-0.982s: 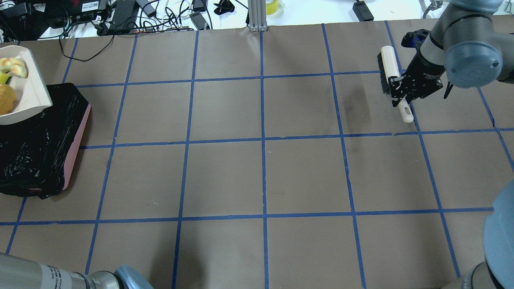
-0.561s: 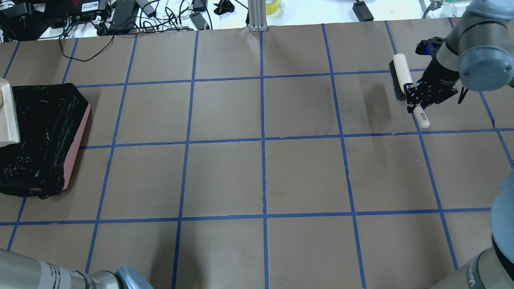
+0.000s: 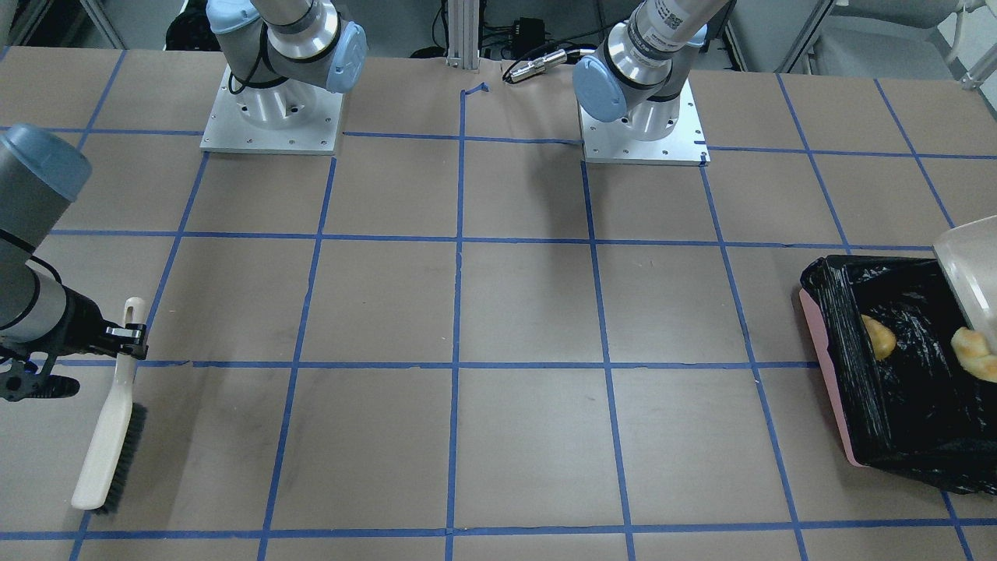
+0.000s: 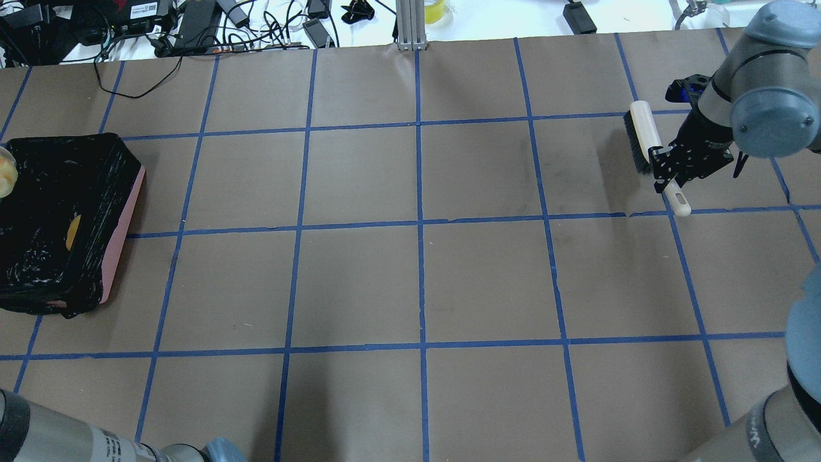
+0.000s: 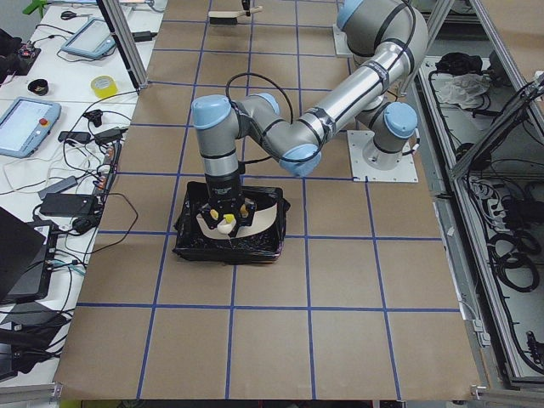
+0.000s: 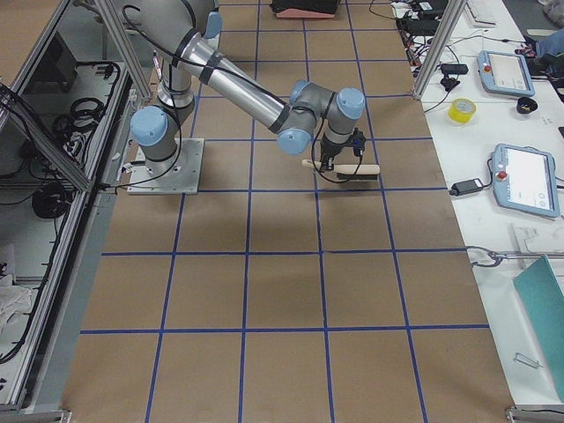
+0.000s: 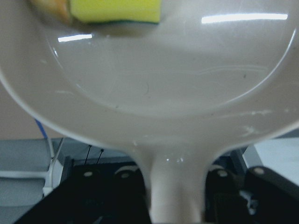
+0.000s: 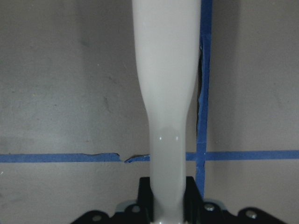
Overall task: Sweep and dump trash into bin
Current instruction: 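Tilt the dustpan over the bin with the left gripper to dump the items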
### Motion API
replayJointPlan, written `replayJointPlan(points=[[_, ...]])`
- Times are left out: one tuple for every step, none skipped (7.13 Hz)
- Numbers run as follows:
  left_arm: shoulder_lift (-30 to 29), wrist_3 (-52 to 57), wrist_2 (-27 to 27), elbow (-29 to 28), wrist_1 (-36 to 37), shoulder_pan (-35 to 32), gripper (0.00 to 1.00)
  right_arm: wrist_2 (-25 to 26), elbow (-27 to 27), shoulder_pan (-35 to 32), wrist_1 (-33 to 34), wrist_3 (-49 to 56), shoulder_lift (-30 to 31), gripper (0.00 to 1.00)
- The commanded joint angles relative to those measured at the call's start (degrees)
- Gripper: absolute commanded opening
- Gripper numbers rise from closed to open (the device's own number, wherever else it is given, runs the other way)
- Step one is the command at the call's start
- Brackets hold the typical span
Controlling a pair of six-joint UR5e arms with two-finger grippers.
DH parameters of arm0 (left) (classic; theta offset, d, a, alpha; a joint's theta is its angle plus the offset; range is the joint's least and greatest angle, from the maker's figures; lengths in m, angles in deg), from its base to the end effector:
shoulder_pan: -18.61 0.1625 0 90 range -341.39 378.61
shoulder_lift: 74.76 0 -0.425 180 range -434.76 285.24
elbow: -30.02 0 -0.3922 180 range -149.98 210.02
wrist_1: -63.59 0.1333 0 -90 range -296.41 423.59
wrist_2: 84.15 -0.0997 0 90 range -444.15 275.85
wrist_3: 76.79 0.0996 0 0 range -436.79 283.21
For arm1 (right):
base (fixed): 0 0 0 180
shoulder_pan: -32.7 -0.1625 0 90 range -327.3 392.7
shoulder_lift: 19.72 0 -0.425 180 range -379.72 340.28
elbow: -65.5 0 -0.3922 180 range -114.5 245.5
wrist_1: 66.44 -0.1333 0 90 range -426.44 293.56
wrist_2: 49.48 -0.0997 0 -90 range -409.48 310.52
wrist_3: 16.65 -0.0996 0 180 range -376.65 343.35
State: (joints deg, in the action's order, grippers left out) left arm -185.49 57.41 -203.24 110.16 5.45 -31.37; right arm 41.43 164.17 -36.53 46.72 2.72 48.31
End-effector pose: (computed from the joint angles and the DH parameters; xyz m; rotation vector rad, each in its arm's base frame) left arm 0.3593 -0.5599 0.4405 1.8731 1.9169 0.6687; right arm -0.0833 -0.5912 0.2450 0.0363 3.1051 0.1991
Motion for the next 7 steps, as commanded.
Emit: replayJointPlan(points=[[1.83,3.85,-5.08,6.57,15.17,-4.15,0.00,0.67,0.12,0.06,0.31,-0.03,-0.35,0.00],[2.53,4.40,-5.19,8.78,18.90,-4.33,0.00,0.67,0.29,0.06,0.31,-0.11,-0.61,0.00],[3.15,4.49,-5.10,9.76,19.11,-4.33,0.00,0.58,0.38,0.06,0.40,-0.03,-1.05,0.00],[3.68,4.49,-5.10,9.77,19.03,-4.33,0.00,0.58,0.38,0.06,0.40,-0.11,-1.14,0.00],[3.85,4.66,-4.84,9.60,18.68,-4.33,0.00,0.67,0.38,0.06,0.40,-0.11,-1.23,0.12],[4.20,5.71,-3.01,8.55,17.11,-4.33,0.00,0.58,0.38,0.06,0.31,-0.29,-1.23,0.38],[5.34,5.89,4.14,6.89,10.65,-3.98,0.00,0.58,0.38,0.06,0.31,-0.29,-1.14,0.46]])
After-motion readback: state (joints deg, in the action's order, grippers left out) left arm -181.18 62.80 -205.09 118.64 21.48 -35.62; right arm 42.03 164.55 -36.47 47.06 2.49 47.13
